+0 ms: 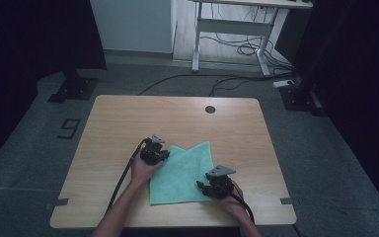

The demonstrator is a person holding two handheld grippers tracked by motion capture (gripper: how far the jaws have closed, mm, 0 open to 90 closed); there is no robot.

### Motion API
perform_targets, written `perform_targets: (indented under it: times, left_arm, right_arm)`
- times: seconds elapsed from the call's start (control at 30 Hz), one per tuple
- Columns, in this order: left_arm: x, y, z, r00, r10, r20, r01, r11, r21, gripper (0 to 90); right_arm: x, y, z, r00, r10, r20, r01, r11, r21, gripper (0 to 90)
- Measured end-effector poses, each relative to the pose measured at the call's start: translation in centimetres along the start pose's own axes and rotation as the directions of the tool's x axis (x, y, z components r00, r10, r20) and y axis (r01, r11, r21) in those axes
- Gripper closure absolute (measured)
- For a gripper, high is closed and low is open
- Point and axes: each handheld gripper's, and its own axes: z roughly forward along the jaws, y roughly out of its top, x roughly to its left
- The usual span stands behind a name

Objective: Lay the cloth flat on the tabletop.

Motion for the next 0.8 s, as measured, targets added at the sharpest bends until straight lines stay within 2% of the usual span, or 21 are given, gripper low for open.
perform_targets:
  times: [0.07, 0.17, 0.33, 0.4, 0.53, 0.6, 0.63, 0.7, 0.73, 0.8]
  left_arm:
    - [0.1, 0.1, -0.5, 0.9998, 0.007, -0.020, -0.007, 0.9999, -0.013, 86.8]
    - [0.3, 0.5, -1.7, 0.9985, -0.001, -0.054, -0.003, 0.9980, -0.063, 87.0]
    - [0.6, 1.2, -3.8, 0.9971, -0.006, -0.076, -0.004, 0.9906, -0.137, 87.0]
    - [0.5, 1.6, -4.3, 0.9956, 0.004, -0.094, -0.018, 0.9877, -0.155, 86.9]
    - [-0.3, 2.0, -4.2, 0.9885, 0.045, -0.144, -0.072, 0.9795, -0.188, 83.0]
    - [-0.4, 1.8, -3.8, 0.9790, 0.048, -0.198, -0.083, 0.9809, -0.176, 72.8]
    - [-0.1, 1.7, -3.7, 0.9780, 0.036, -0.206, -0.072, 0.9826, -0.171, 69.2]
    - [0.7, 1.2, -3.5, 0.9802, -0.005, -0.198, -0.027, 0.9865, -0.162, 65.1]
    - [1.0, 0.9, -3.5, 0.9788, -0.013, -0.204, -0.020, 0.9873, -0.157, 64.3]
    - [1.5, 0.3, -3.6, 0.9807, -0.023, -0.194, -0.005, 0.9897, -0.143, 63.5]
  right_arm:
    - [0.0, -0.2, -0.1, 1.0000, 0.004, 0.000, -0.004, 1.000, -0.005, 49.3]
    - [0.1, -0.3, -0.2, 1.0000, 0.008, -0.001, -0.008, 1.000, -0.006, 49.4]
    - [0.1, -0.5, -0.4, 0.9999, 0.013, 0.003, -0.013, 1.000, -0.008, 49.7]
    - [0.2, -0.5, -0.5, 1.0000, 0.010, 0.001, -0.010, 1.000, -0.009, 49.7]
    - [0.3, -0.6, -0.5, 1.0000, 0.007, -0.001, -0.007, 1.000, -0.010, 49.7]
    - [0.2, -0.6, -0.5, 0.9999, 0.010, -0.004, -0.010, 1.000, -0.011, 49.7]
    - [0.2, -0.7, -0.5, 0.9999, 0.012, -0.004, -0.012, 1.000, -0.012, 49.7]
    - [0.2, -0.7, -0.6, 0.9999, 0.015, -0.004, -0.015, 1.000, -0.010, 49.6]
    - [0.2, -0.7, -0.7, 0.9999, 0.015, -0.005, -0.015, 1.000, -0.011, 49.6]
    - [0.2, -0.8, -0.7, 0.9999, 0.015, -0.008, -0.015, 1.000, -0.010, 49.6]
